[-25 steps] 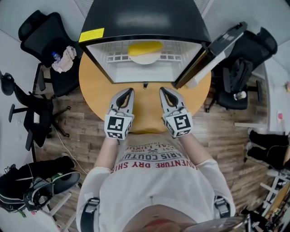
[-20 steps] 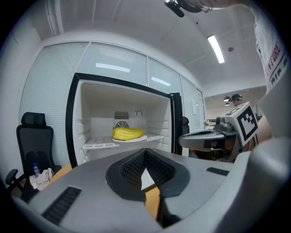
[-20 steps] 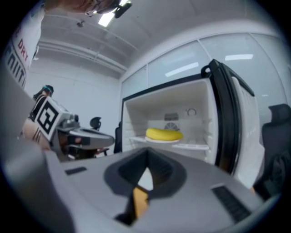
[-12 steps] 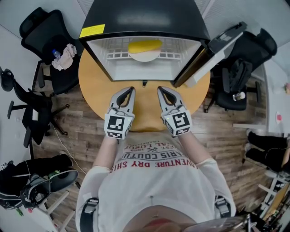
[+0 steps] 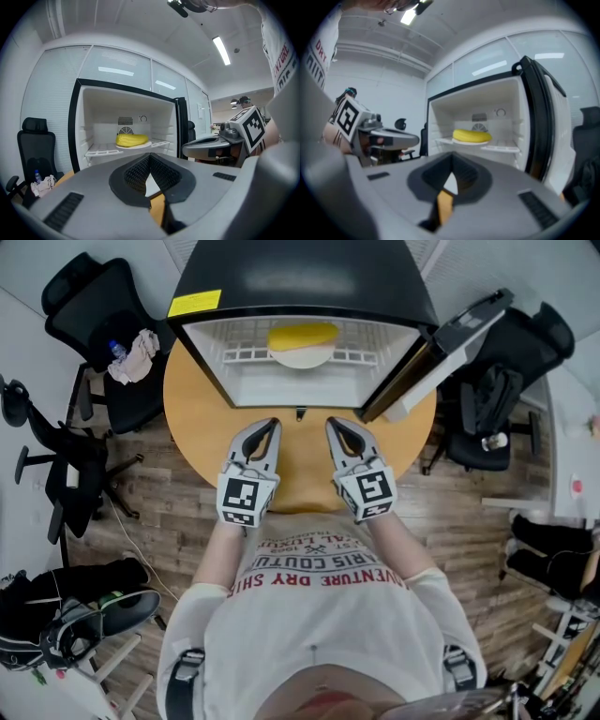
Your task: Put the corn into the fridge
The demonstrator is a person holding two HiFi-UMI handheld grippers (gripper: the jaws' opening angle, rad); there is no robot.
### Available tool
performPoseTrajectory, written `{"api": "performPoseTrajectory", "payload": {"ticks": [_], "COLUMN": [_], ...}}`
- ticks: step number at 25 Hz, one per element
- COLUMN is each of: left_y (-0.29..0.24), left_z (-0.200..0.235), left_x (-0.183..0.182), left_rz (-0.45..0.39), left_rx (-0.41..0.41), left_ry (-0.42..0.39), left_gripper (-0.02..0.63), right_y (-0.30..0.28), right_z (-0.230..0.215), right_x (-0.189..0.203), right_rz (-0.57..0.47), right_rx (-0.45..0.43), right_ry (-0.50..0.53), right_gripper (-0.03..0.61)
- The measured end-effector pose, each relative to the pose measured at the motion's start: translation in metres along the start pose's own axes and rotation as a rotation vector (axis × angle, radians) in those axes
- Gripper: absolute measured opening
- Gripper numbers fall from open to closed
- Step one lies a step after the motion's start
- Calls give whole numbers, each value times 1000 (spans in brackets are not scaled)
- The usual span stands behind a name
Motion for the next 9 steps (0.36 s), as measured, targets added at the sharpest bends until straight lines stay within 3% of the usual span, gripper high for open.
{"api": "performPoseTrajectory", "payload": {"ticks": [9], "left_y": [-2], "left_z": [5], "left_x": [2], "left_rz": [7], "left_rx": [-3], "left_ry": [6], "left_gripper": [28], "right_y": [-6], "right_z": [1], "right_x": [1], "right_rz": [5], "right_rx": [0], "right_ry": [-1], "right_gripper": [28]}}
Point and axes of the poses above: the fingertips, and each gripper's own axes: y backward along the fingers, z to its left, x out of its underside, the point moved 6 cm from there along y, backward along the fingers, and after that the axes turned 5 degrees about z, right-handed, at the moved point
